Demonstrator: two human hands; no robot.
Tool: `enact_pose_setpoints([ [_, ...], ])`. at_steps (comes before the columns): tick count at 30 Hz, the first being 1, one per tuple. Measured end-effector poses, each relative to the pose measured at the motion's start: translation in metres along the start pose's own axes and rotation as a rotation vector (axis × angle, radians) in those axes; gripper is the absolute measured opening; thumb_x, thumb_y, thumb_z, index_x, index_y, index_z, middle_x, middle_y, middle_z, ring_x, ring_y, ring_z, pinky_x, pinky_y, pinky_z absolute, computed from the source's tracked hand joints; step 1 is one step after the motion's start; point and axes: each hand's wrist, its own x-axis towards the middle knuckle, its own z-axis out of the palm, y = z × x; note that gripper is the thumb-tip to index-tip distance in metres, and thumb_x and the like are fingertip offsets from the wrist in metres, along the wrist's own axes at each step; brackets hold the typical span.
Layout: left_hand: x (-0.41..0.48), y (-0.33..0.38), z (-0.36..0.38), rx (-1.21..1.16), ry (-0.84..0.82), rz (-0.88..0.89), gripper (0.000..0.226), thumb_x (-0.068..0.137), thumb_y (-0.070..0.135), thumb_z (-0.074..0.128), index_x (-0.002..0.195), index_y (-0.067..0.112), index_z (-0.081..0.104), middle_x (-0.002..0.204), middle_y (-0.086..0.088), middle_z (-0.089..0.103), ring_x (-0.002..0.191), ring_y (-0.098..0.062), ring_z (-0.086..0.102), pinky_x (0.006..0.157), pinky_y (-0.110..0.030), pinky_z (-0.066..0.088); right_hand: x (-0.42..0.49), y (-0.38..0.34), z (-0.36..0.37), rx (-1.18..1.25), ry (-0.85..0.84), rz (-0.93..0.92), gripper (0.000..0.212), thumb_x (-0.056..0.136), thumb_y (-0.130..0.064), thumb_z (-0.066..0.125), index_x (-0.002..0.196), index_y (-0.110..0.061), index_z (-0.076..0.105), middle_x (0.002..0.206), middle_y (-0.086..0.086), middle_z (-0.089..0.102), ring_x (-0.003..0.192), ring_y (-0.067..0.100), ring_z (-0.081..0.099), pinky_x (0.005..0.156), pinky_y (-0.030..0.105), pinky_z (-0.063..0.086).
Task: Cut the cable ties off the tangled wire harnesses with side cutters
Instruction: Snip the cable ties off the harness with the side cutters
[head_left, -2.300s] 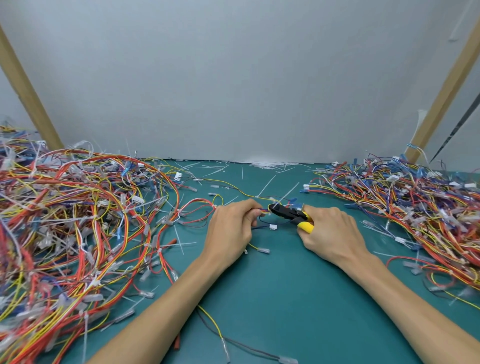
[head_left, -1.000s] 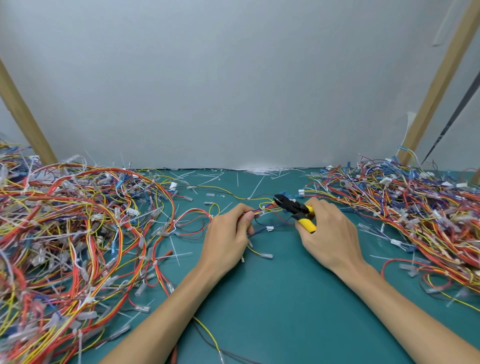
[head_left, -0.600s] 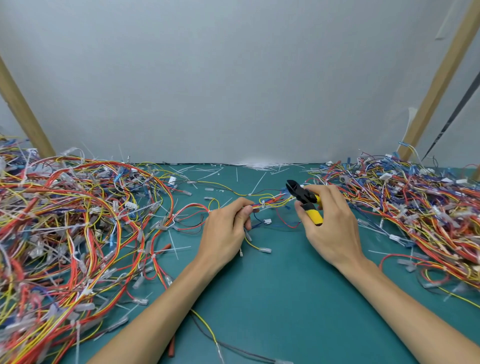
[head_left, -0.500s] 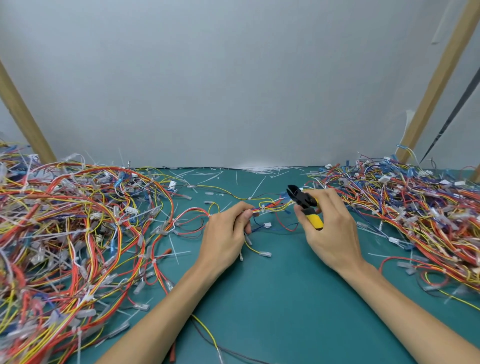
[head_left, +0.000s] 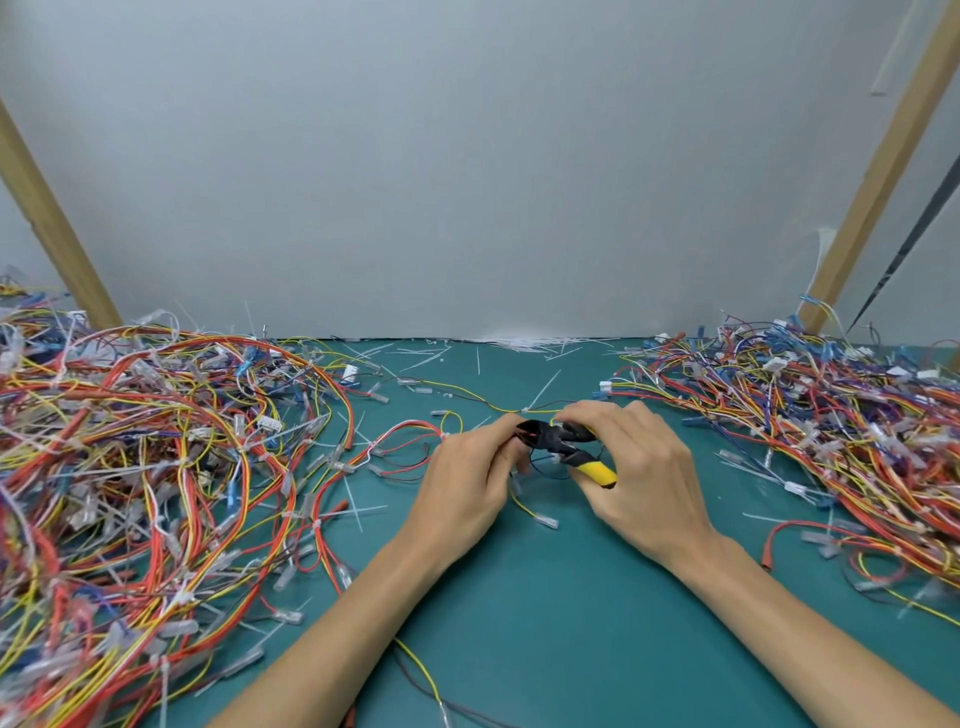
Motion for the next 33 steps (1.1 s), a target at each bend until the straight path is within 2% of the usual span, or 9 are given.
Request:
enact_pose_setpoints([
  [6, 0.0, -0.001, 0.001, 0.007, -0.013, 0.034, 0.015, 0.098, 0.015, 0.05, 0.096, 0.019, 0.064, 0.073, 0.017, 0.061, 0.061, 0.006, 0.048, 0.059, -0.015, 0.033, -0.001, 0.001, 0.003, 0.013, 0.01, 0.02, 0.043, 0.066, -0.015, 0.079, 0.105, -0.02, 0.063, 0.092, -0.01, 0.063, 0.079, 0.023, 0.055, 0.065, 0.039, 0.049],
  [8, 0.0, 0.001, 0.0, -0.023, -0.013, 0.031, 0.012, 0.097, 0.016, 0.055, 0.102, 0.02, 0.065, 0.08, 0.018, 0.064, 0.069, 0.01, 0.05, 0.063, -0.014, 0.037, 0.0, 0.002, 0.004, 0.014, 0.012, 0.04, 0.04, 0.069, -0.017, 0.08, 0.105, -0.02, 0.063, 0.091, -0.01, 0.063, 0.079, 0.023, 0.055, 0.065, 0.039, 0.049],
  [10, 0.0, 0.003, 0.0, -0.035, 0.02, 0.037, 0.012, 0.093, 0.015, 0.062, 0.104, 0.018, 0.066, 0.091, 0.018, 0.064, 0.078, 0.013, 0.051, 0.071, -0.007, 0.037, -0.001, 0.004, 0.005, 0.003, 0.016, 0.077, 0.039, 0.07, -0.018, 0.082, 0.104, -0.02, 0.063, 0.09, -0.009, 0.063, 0.079, 0.023, 0.055, 0.065, 0.039, 0.049],
  [13, 0.0, 0.004, -0.002, -0.053, 0.05, -0.01, 0.013, 0.089, 0.015, 0.068, 0.101, 0.016, 0.066, 0.098, 0.01, 0.064, 0.078, 0.001, 0.055, 0.073, -0.006, 0.037, -0.001, 0.007, 0.006, -0.015, 0.028, 0.158, 0.038, 0.071, -0.021, 0.082, 0.105, -0.02, 0.064, 0.091, -0.008, 0.064, 0.082, 0.023, 0.056, 0.067, 0.038, 0.05],
  [15, -0.001, 0.004, -0.003, -0.055, 0.045, -0.039, 0.017, 0.087, 0.014, 0.069, 0.103, 0.019, 0.066, 0.097, 0.012, 0.065, 0.081, -0.006, 0.058, 0.075, -0.009, 0.039, -0.001, 0.008, 0.007, -0.021, 0.036, 0.193, 0.039, 0.072, -0.021, 0.081, 0.106, -0.02, 0.063, 0.091, -0.007, 0.064, 0.084, 0.023, 0.057, 0.068, 0.038, 0.05],
  [19, -0.003, 0.007, -0.002, 0.025, 0.042, -0.075, 0.026, 0.08, 0.013, 0.058, 0.104, 0.024, 0.064, 0.088, 0.014, 0.066, 0.086, -0.005, 0.06, 0.084, -0.023, 0.043, -0.002, 0.012, 0.009, -0.011, 0.065, 0.265, 0.039, 0.075, -0.024, 0.079, 0.108, -0.023, 0.06, 0.092, -0.007, 0.064, 0.086, 0.023, 0.056, 0.066, 0.035, 0.047],
  [23, -0.003, 0.005, -0.002, 0.085, 0.095, -0.115, 0.028, 0.078, 0.004, 0.058, 0.097, 0.024, 0.062, 0.086, 0.015, 0.066, 0.087, -0.007, 0.061, 0.09, -0.023, 0.04, -0.002, 0.015, 0.011, -0.007, 0.072, 0.312, 0.033, 0.081, -0.031, 0.074, 0.109, -0.024, 0.058, 0.096, -0.008, 0.065, 0.087, 0.021, 0.054, 0.067, 0.034, 0.046],
  [27, -0.002, 0.004, -0.002, 0.053, 0.111, -0.125, 0.023, 0.081, 0.005, 0.057, 0.096, 0.022, 0.063, 0.087, 0.016, 0.066, 0.086, -0.008, 0.063, 0.091, -0.041, 0.047, -0.002, 0.015, 0.011, 0.001, 0.059, 0.335, 0.031, 0.082, -0.033, 0.071, 0.109, -0.025, 0.057, 0.098, -0.009, 0.065, 0.089, 0.021, 0.054, 0.067, 0.034, 0.047],
  [33, -0.004, 0.015, -0.004, 0.044, 0.076, -0.102, 0.02, 0.076, 0.02, 0.056, 0.094, 0.026, 0.063, 0.079, 0.014, 0.064, 0.078, -0.004, 0.06, 0.09, -0.036, 0.041, 0.0, 0.016, 0.01, 0.035, 0.051, 0.396, 0.025, 0.085, -0.035, 0.068, 0.105, -0.028, 0.055, 0.096, -0.013, 0.063, 0.089, 0.02, 0.054, 0.065, 0.034, 0.045],
])
